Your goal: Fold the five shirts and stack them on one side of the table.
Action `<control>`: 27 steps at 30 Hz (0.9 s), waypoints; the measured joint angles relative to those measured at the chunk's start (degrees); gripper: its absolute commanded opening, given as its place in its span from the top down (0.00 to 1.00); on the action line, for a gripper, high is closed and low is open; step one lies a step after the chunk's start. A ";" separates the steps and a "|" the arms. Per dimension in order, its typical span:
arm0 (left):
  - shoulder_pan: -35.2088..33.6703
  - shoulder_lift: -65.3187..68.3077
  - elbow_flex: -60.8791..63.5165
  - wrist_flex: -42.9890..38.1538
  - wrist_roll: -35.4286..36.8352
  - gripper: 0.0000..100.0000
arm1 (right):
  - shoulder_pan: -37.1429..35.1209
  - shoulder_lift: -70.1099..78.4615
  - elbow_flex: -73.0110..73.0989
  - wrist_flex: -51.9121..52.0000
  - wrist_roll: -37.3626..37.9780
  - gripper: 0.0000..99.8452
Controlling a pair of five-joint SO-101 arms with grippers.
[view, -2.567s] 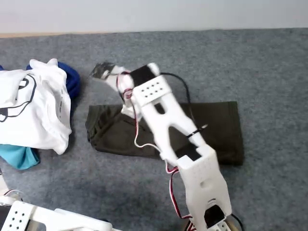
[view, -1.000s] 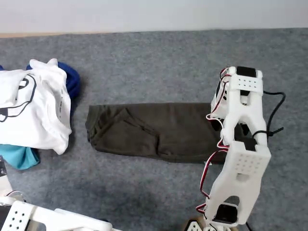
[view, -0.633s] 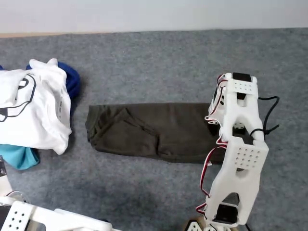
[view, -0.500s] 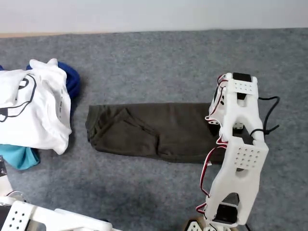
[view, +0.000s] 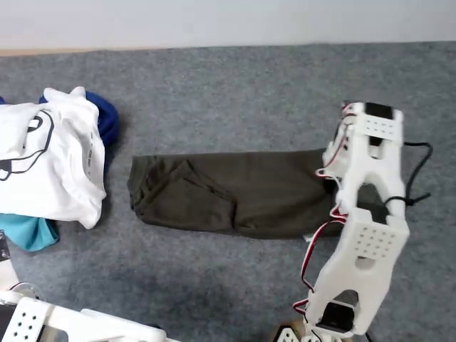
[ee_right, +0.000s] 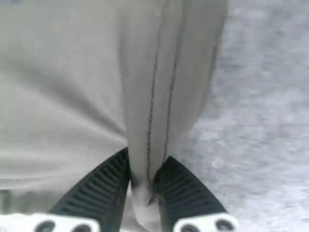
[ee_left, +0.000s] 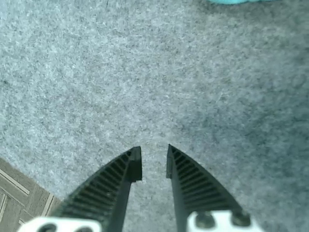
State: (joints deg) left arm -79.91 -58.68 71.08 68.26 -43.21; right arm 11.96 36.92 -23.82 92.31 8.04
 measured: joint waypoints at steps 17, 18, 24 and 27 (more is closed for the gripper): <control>0.00 0.00 0.00 0.00 0.00 0.90 | 22.68 -0.35 0.00 -6.68 25.14 0.99; 0.00 0.00 0.00 0.00 0.00 0.90 | 22.95 -0.35 0.00 -6.15 25.67 0.99; 1.58 0.00 0.88 0.00 -0.26 0.90 | 17.93 -3.08 0.00 0.26 26.90 0.99; 2.90 0.00 0.88 0.00 -0.26 0.90 | 12.75 -5.89 0.00 2.90 26.90 0.99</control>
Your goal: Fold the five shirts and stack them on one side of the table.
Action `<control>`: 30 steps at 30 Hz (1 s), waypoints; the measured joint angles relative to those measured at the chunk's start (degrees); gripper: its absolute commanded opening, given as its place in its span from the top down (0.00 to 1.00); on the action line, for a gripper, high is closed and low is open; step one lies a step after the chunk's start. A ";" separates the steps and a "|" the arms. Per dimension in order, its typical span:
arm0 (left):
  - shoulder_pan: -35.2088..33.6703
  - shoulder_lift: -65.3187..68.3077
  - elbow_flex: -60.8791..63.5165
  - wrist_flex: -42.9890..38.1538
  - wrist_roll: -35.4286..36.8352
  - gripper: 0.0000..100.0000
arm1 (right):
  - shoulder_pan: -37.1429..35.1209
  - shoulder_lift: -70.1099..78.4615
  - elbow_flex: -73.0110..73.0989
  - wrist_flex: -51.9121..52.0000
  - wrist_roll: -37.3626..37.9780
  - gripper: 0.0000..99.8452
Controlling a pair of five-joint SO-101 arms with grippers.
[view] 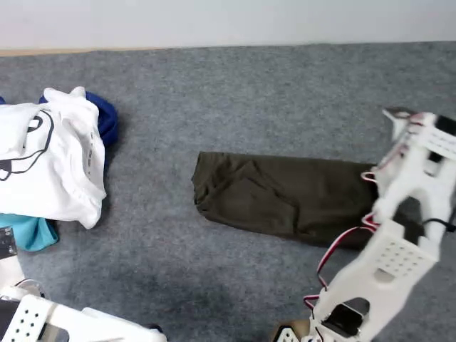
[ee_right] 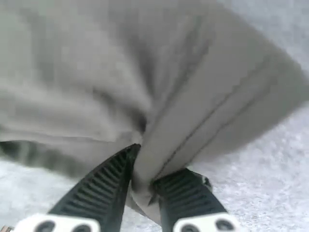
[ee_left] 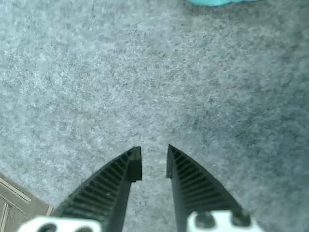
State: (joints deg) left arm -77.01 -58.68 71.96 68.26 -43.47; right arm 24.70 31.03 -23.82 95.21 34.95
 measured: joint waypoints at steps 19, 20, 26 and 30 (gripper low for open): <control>0.70 0.00 0.18 0.00 0.00 0.90 | -37.63 -8.44 0.00 2.99 -8.97 0.99; 0.70 0.00 0.18 0.00 0.00 0.90 | -39.47 -8.44 0.00 2.11 -9.76 0.99; 0.70 0.00 0.18 0.00 0.00 0.90 | -48.44 -8.26 0.00 -2.46 -12.92 0.99; 0.70 0.00 0.18 -1.41 0.09 0.90 | -51.52 -4.75 0.00 -4.84 -13.54 0.99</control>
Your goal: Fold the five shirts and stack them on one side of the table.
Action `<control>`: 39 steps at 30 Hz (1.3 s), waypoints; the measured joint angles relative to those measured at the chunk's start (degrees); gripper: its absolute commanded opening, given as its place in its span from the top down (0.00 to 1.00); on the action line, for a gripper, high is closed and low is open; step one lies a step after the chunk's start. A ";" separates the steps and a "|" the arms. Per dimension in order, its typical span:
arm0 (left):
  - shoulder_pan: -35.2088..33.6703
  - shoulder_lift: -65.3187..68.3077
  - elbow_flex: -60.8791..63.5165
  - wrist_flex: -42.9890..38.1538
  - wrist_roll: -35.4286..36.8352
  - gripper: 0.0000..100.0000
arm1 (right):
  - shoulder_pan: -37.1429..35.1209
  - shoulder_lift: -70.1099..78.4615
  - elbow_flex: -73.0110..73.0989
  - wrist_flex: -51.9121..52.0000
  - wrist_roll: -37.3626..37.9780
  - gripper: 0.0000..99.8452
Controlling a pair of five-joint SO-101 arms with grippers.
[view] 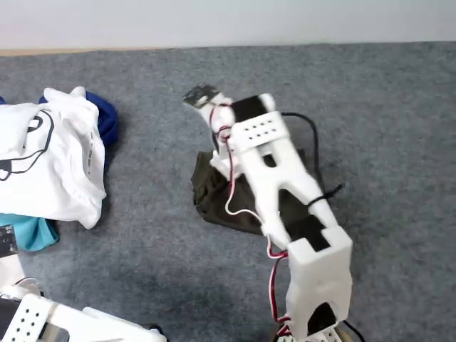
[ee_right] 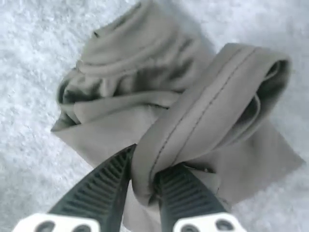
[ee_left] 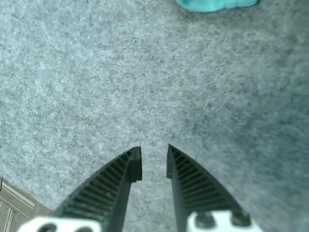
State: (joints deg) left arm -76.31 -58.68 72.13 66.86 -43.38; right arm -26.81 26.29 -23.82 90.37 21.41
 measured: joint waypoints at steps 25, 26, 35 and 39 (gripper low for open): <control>0.00 0.00 4.04 -0.35 0.18 0.90 | -14.07 5.27 -9.58 0.09 2.46 0.76; 0.00 0.00 4.04 -0.35 0.18 0.90 | -13.98 5.27 -10.37 0.44 2.46 0.76; 0.00 0.00 4.04 -0.35 0.18 0.90 | -7.21 5.27 -19.96 9.93 2.55 0.91; 0.00 0.00 4.04 -0.35 0.18 0.90 | -1.58 5.27 -19.96 9.93 3.34 0.99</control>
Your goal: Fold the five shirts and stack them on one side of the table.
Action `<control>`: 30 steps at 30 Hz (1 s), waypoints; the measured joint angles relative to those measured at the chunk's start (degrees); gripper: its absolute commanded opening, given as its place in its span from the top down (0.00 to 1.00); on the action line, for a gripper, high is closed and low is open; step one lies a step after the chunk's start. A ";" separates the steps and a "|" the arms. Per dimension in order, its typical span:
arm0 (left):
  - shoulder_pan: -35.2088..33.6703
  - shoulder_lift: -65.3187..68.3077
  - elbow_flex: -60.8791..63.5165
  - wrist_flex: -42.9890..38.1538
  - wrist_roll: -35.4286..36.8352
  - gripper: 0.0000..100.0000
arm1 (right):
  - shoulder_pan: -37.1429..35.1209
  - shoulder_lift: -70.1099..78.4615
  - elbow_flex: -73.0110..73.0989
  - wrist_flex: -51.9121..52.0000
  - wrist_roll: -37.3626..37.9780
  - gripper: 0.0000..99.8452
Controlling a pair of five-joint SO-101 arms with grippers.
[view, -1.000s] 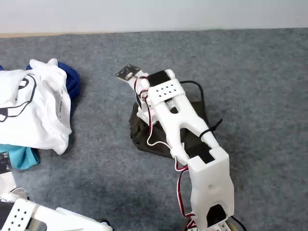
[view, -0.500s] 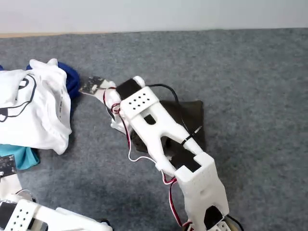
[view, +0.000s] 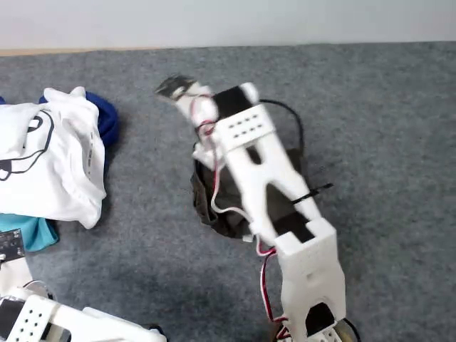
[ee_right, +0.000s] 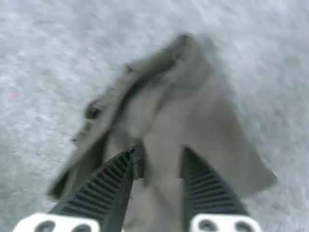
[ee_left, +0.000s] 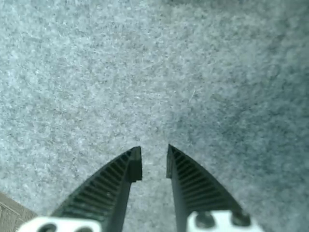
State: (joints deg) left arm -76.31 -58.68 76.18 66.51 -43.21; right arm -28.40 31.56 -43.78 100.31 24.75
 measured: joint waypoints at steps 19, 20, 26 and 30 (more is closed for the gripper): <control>0.00 0.00 0.00 0.00 0.00 0.90 | 3.78 -4.31 29.89 0.09 5.98 0.99; 0.26 0.00 0.00 0.00 0.00 0.90 | 2.20 -4.31 29.89 -0.09 5.98 0.99; 2.90 0.00 0.00 0.00 0.00 0.90 | -9.85 -4.31 29.80 -4.22 3.08 0.99; 3.43 0.00 0.00 0.00 0.00 0.90 | -16.00 -4.31 26.81 -6.42 2.11 0.99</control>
State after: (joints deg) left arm -72.88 -58.68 76.18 66.51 -43.21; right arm -44.40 27.25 -16.97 93.89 26.86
